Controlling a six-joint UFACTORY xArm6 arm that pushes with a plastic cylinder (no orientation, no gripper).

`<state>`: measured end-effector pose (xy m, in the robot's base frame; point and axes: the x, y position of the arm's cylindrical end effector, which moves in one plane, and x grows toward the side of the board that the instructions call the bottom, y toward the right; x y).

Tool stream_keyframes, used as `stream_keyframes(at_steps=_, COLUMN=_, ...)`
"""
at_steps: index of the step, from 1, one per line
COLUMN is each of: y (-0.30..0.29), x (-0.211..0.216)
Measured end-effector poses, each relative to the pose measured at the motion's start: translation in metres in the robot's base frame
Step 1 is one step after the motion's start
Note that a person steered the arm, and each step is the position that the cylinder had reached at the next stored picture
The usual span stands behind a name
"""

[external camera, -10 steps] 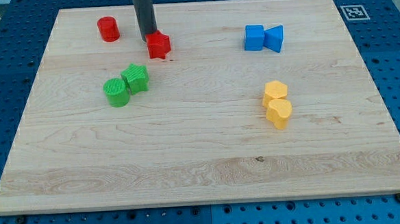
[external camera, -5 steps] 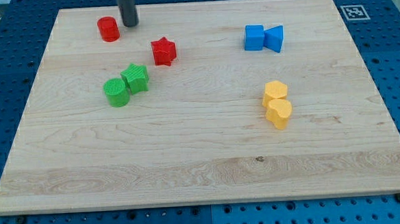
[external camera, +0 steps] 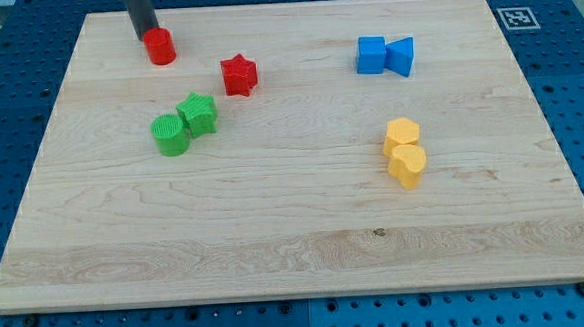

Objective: Push the red circle towards the red star

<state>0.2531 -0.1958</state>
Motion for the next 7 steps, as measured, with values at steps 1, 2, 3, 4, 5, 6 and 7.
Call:
stream_keyframes(at_steps=1, y=0.000, x=0.006)
stream_keyframes(at_steps=2, y=-0.020, x=0.006)
stream_keyframes(at_steps=3, y=-0.035, x=0.006)
stream_keyframes(at_steps=4, y=-0.035, x=0.006)
stream_keyframes(at_steps=5, y=-0.035, x=0.012)
stream_keyframes(at_steps=6, y=-0.035, x=0.017)
stream_keyframes(at_steps=7, y=-0.026, x=0.017)
